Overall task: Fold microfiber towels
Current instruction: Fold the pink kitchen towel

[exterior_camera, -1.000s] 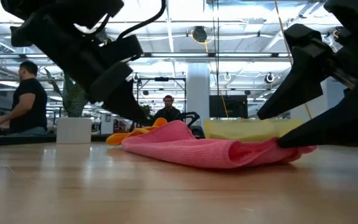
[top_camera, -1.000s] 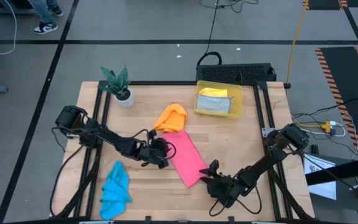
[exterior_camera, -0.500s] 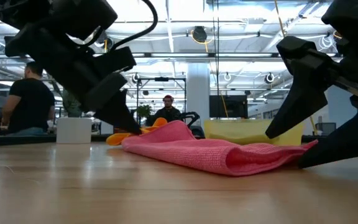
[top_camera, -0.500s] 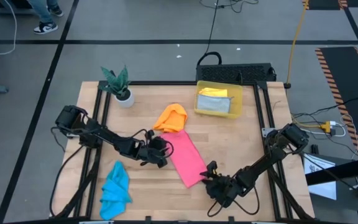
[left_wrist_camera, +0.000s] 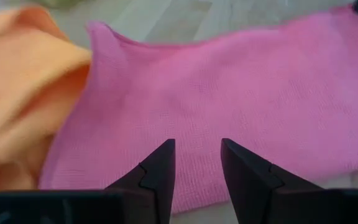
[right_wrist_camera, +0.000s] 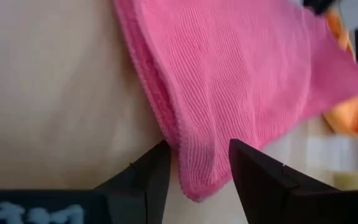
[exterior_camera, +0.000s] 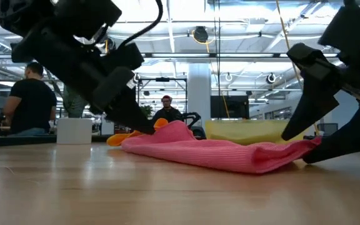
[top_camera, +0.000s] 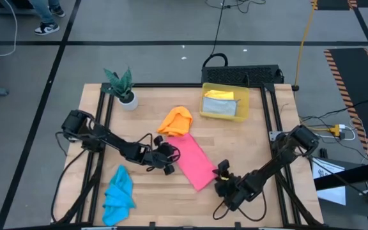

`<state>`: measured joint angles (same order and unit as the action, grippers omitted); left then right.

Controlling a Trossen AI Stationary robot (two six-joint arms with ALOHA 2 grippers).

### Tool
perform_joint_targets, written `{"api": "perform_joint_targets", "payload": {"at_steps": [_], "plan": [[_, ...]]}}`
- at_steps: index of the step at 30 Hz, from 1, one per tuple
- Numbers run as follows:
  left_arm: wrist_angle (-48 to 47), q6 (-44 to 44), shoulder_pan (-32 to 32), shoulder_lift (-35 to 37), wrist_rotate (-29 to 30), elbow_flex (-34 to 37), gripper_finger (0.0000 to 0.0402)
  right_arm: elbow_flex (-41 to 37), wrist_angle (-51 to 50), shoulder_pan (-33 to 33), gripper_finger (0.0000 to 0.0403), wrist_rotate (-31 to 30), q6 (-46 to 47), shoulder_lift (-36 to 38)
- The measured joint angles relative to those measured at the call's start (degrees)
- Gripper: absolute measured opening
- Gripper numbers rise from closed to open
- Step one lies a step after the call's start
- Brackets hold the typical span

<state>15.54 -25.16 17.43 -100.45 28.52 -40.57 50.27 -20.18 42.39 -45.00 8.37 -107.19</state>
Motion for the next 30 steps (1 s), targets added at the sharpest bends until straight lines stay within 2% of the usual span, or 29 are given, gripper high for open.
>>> {"api": "perform_joint_targets", "payload": {"at_steps": [8, 14, 17, 21, 27, 30], "plan": [[-0.36, -2.43, 0.02, -4.42, 0.16, -0.06, 0.0131, -0.11, -11.83, 0.67, 0.0145, -2.66, 8.73, 3.99], [-0.47, -2.3, 0.02, -4.48, 0.19, -0.1, 0.0131, -0.29, -13.82, 0.91, 0.0145, -2.91, 10.28, 5.25], [-0.58, -1.95, 0.02, -4.5, 0.19, -0.1, 0.0131, -0.27, -10.71, 2.02, 0.0145, 1.2, 8.78, 5.26], [-0.54, -1.95, 0.02, -4.5, 0.19, -0.1, 0.0131, -0.18, -1.45, 3.06, 0.0146, 5.25, 6.46, 5.44], [-0.4, -2.0, -0.02, -4.52, 0.17, -0.07, 0.0131, 0.09, 11.06, 2.52, 0.0144, 4.82, -3.75, 1.75], [-0.36, -2.02, -0.04, -4.54, 0.17, -0.07, 0.0131, 0.17, 12.47, 1.99, 0.0144, 2.1, -6.77, 0.11]]}}
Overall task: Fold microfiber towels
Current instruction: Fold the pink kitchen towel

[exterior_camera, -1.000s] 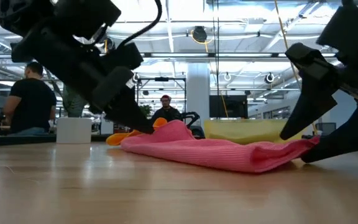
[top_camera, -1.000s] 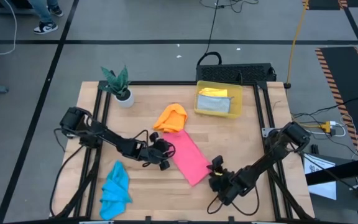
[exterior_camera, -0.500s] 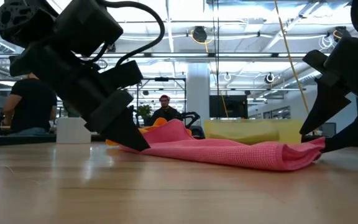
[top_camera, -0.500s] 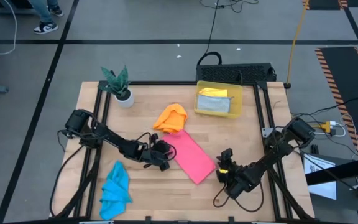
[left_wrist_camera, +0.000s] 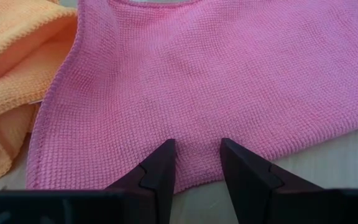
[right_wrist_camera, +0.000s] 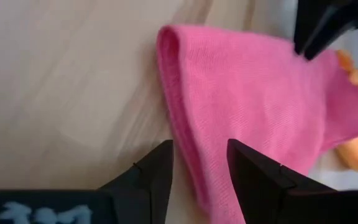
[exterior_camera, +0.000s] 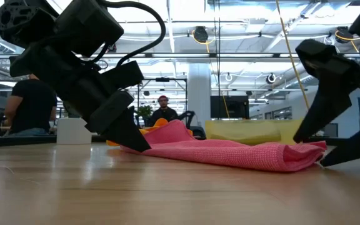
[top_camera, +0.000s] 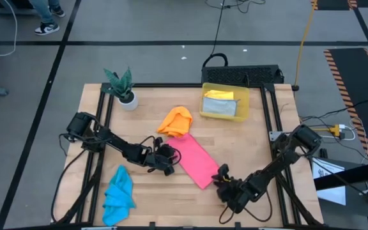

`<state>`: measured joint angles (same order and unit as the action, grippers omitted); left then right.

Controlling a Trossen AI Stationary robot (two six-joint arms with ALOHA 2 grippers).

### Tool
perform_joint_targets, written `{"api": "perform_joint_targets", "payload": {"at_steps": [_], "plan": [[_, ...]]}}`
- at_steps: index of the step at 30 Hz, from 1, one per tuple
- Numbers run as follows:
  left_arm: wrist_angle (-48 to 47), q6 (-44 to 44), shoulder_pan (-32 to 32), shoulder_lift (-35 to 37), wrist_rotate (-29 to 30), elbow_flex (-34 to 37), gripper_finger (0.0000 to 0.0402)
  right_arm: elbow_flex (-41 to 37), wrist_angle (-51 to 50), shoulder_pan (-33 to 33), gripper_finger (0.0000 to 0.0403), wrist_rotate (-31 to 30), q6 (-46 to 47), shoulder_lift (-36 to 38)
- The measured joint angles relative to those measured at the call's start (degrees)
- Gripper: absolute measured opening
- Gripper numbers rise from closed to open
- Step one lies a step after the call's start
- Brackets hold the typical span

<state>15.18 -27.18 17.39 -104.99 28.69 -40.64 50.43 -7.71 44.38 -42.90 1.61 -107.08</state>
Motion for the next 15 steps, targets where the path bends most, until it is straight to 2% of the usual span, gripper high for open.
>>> {"api": "perform_joint_targets", "payload": {"at_steps": [3, 7, 13, 15], "plan": [[0.05, -0.02, 0.02, -0.02, 0.0, 0.04, 0.0131, -0.02, -1.93, 0.0, 0.0144, -3.85, -1.29, -0.05], [0.03, -0.02, 0.02, -0.02, -0.02, 0.04, 0.0131, -0.05, -5.82, -0.07, 0.0144, -4.85, -2.18, 0.08], [-0.15, 0.03, 0.02, -0.02, -0.04, 0.04, 0.0131, -0.09, -15.41, -0.07, 0.0144, -4.88, 0.7, 0.08], [-0.23, -0.02, 0.02, -0.02, -0.04, 0.04, 0.0131, -0.09, -16.06, -0.07, 0.0144, -2.07, -0.37, 0.1]]}}
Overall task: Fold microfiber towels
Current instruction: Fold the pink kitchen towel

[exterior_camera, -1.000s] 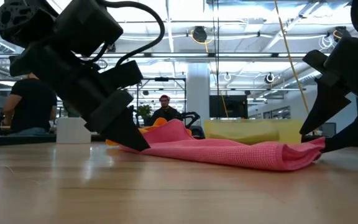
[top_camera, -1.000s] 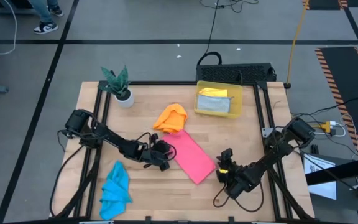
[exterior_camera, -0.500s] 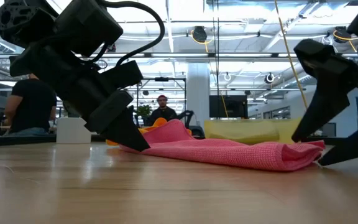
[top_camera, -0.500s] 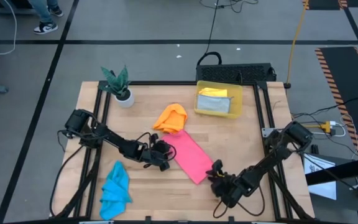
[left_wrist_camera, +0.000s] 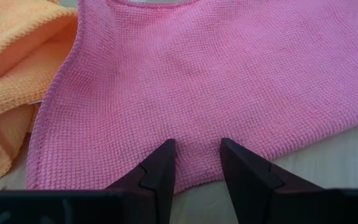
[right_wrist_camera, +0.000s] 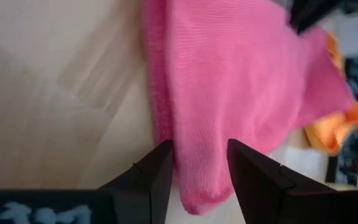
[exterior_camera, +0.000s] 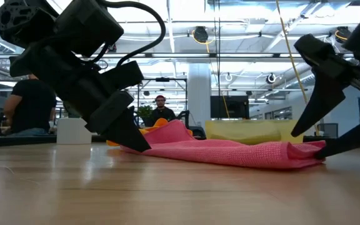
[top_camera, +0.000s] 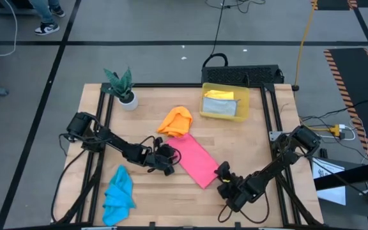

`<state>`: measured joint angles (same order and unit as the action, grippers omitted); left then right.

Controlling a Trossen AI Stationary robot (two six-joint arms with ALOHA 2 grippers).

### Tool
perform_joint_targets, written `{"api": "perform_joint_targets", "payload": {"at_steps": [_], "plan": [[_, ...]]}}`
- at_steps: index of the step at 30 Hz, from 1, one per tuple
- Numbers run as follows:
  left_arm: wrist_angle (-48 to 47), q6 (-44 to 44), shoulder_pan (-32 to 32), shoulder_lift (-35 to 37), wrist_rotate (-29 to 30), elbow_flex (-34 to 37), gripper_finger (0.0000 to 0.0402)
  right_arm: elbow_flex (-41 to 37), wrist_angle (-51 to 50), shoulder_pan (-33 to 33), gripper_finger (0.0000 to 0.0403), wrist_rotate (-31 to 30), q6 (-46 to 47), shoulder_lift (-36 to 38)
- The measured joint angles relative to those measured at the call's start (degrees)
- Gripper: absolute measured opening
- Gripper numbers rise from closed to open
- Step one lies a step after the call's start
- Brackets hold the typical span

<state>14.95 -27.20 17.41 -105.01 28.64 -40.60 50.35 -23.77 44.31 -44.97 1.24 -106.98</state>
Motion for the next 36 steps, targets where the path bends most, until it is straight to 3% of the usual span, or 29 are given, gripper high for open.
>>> {"api": "perform_joint_targets", "payload": {"at_steps": [5, 15, 36], "plan": [[-0.05, -0.06, 0.0, 0.0, 0.0, 0.0, 0.0131, 0.55, 0.81, 1.66, 0.0144, 2.15, -3.99, 0.2], [-0.09, -0.09, 0.02, -0.02, -0.02, 0.0, 0.0131, 3.18, -0.42, 3.37, 0.0144, 3.16, -2.92, 1.29], [0.33, 0.23, 0.02, -0.04, -0.02, 0.04, 0.0131, -4.32, 10.64, -0.02, 0.0144, -0.73, -1.89, 1.44]]}}
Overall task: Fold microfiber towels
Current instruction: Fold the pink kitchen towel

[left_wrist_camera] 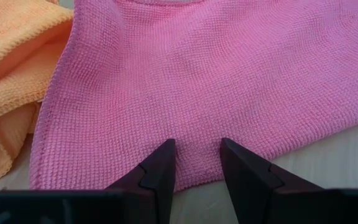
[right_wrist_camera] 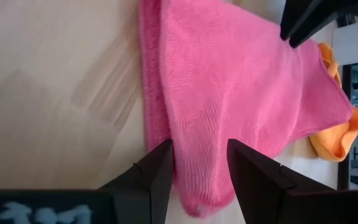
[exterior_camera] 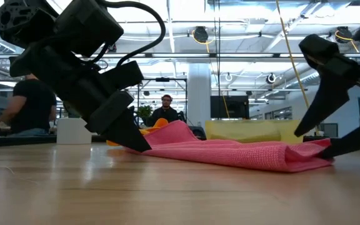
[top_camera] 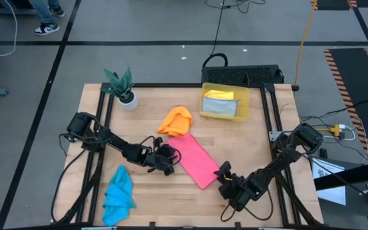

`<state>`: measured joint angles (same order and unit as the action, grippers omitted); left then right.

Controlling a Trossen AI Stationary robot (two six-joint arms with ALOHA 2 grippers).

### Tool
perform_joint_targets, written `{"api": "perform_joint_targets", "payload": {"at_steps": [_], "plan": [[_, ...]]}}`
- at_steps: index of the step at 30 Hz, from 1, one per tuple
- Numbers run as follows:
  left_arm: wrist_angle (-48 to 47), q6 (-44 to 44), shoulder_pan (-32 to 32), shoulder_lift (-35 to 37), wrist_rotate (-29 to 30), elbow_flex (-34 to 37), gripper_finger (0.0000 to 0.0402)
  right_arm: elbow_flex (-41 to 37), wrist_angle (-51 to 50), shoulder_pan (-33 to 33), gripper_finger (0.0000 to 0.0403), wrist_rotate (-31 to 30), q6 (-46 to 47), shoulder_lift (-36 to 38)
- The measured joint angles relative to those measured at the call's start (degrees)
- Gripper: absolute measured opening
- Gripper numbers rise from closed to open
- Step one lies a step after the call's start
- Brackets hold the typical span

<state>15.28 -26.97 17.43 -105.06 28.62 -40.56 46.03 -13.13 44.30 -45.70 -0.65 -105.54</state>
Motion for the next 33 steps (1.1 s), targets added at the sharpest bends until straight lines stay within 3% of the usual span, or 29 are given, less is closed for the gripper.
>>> {"api": "perform_joint_targets", "payload": {"at_steps": [10, 17, 19, 25, 33], "plan": [[-0.01, 0.03, 0.0, 0.0, -0.03, 0.0, 0.0131, 0.73, -0.25, 1.4, 0.0144, -2.14, -7.84, 1.22], [0.24, -0.19, 0.0, 0.0, -0.04, 0.02, 0.0131, 2.24, -0.65, 5.52, 0.0148, -1.81, -6.63, 4.7], [0.44, -0.19, 0.0, 0.0, -0.04, 0.02, 0.0131, 2.19, -2.59, 6.04, 0.0155, 1.04, -4.6, 4.62], [1.19, -0.14, 0.0, -0.09, -0.16, 0.07, 0.0131, 0.08, -3.81, 5.24, 0.0191, 2.34, 1.67, 4.79], [2.14, 0.5, 0.25, 0.03, -1.06, -2.55, 0.0131, -1.58, -2.26, 0.69, 0.0208, 2.83, -2.9, 4.79]]}}
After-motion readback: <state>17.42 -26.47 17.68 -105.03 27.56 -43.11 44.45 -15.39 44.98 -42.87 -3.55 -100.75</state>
